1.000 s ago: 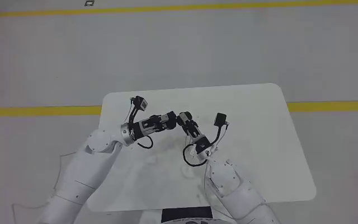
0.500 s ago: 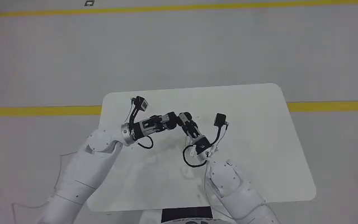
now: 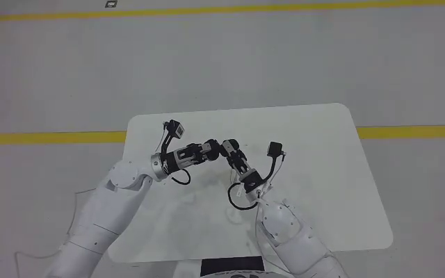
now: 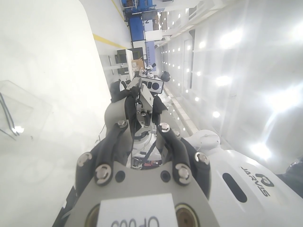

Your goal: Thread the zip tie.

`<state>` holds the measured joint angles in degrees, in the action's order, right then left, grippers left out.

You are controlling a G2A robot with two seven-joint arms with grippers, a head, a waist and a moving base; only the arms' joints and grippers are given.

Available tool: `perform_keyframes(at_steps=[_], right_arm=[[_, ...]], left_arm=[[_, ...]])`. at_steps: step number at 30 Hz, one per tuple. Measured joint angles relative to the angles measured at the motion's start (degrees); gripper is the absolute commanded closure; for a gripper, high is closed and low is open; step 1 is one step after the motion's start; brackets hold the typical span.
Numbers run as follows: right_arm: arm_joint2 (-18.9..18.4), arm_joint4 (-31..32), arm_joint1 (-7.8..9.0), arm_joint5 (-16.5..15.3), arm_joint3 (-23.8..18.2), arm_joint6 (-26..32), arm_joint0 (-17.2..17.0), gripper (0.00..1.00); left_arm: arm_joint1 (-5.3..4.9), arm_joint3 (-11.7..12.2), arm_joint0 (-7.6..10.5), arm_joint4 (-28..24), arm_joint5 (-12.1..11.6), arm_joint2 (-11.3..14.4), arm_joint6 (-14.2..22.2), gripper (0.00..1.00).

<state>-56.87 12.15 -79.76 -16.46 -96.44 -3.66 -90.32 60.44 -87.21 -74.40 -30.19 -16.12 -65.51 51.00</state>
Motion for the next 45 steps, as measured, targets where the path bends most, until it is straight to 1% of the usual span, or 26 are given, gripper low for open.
perform_keyframes(at_steps=[10, 13, 14, 15, 21, 22, 23, 24, 28, 31, 34, 36, 37, 38, 39, 40, 45], right_arm=[[-0.11, 0.23, 0.02, 0.12, -0.25, 0.67, -0.4, 1.0], [-0.11, -0.05, -0.02, -0.01, -0.23, 0.64, -0.42, 1.0], [-0.11, -0.15, -0.04, -0.11, -0.18, 0.68, -0.4, 1.0], [-0.11, -0.19, -0.04, -0.15, -0.15, 0.74, -0.38, 1.0], [-0.04, -0.88, -0.11, -0.02, 0.13, 1.31, -0.17, 1.0], [0.0, -1.08, -0.14, 0.02, 0.2, 1.39, -0.14, 0.56], [0.02, -1.46, -0.17, 0.04, 0.29, 1.4, -0.13, 0.08], [0.02, -1.74, -0.19, 0.04, 0.36, 1.39, -0.13, 0.0], [-0.2, -3.29, -0.26, -0.24, 0.65, 1.34, -0.22, 0.0], [-0.57, -4.53, -0.25, -0.63, 0.78, 1.83, -0.23, 0.0], [-1.17, -6.3, -0.07, -1.37, 0.73, 4.18, -0.36, 0.0], [-1.34, -8.79, 0.12, -1.45, 0.55, 7.62, -0.47, 0.0], [-1.44, -10.09, 0.18, -1.14, 0.37, 9.29, -0.47, 0.0], [-1.54, -11.12, 0.23, -0.84, 0.24, 10.49, -0.45, 0.0], [-1.57, -11.26, 0.23, -0.77, 0.21, 10.65, -0.44, 0.0], [-1.58, -11.22, 0.23, -0.76, 0.21, 10.59, -0.44, 0.0], [-1.56, -11.06, 0.22, -0.79, 0.23, 10.4, -0.44, 0.0]], left_arm=[[-0.14, -0.31, -0.09, 0.19, 0.44, 0.16, -0.11, 0.84], [-0.15, -0.4, -0.04, 0.34, 0.5, 0.39, -0.18, 0.87], [-0.16, -0.41, -0.01, 0.39, 0.54, 0.43, -0.18, 0.91], [-0.17, -0.41, 0.02, 0.43, 0.58, 0.45, -0.17, 1.0], [-0.23, 0.09, 0.18, 0.53, 0.57, 0.67, 0.05, 1.0], [-0.23, 0.2, 0.21, 0.53, 0.56, 0.7, 0.09, 1.0], [-0.25, 0.35, 0.24, 0.52, 0.6, 0.7, 0.11, 1.0], [-0.28, 0.45, 0.26, 0.58, 0.73, 0.67, 0.11, 1.0], [-0.46, 0.42, 0.26, 1.03, 1.35, 0.32, 0.33, 1.0], [-0.74, 0.27, 0.07, 0.88, 1.57, -0.67, 0.94, 1.0], [-1.15, -0.43, -0.14, 0.93, 1.61, -1.84, 3.04, 1.0], [-1.48, -1.16, -0.23, 0.9, 1.83, -2.63, 5.28, 1.0], [-1.65, -1.45, -0.17, 1.13, 2.44, -2.77, 6.61, 1.0], [-1.87, -1.78, 0.23, 2.1, 4.24, -2.76, 8.55, 1.0], [-1.98, -1.92, 0.51, 3.04, 5.63, -2.74, 9.42, 1.0], [-2.02, -1.96, 0.62, 3.5, 6.34, -2.71, 9.66, 1.0], [-2.0, -1.93, 0.61, 3.34, 5.9, -2.7, 9.42, 1.0]])
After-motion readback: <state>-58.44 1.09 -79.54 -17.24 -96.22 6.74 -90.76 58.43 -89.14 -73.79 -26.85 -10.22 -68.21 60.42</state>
